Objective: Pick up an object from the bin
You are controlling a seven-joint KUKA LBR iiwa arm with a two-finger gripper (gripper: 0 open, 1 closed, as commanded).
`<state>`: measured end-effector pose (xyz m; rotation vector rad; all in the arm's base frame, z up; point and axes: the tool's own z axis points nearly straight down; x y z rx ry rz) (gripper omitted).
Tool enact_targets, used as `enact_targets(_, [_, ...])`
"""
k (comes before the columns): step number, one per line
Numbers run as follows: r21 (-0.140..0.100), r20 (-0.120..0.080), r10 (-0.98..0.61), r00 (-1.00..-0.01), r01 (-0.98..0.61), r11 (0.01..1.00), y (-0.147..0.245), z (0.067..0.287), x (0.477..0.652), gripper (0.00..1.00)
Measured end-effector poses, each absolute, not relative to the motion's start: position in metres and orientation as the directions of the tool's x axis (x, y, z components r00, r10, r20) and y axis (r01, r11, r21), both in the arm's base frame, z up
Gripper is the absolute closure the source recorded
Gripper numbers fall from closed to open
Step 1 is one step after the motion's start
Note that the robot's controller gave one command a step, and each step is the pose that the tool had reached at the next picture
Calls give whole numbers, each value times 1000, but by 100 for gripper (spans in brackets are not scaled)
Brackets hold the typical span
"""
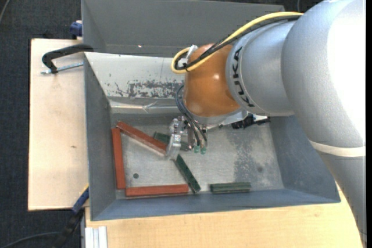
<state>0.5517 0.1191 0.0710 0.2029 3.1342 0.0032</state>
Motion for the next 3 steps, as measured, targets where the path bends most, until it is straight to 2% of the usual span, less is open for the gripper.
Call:
enact_targets(1, [3, -3, 130, -992, 130, 992, 119, 72, 552, 0])
enact_targets(2, [4, -4, 260, -966, 260, 966, 142, 71, 563, 0])
enact_targets(3, [2, -5, 76, -997, 76, 997, 132, 72, 570, 0])
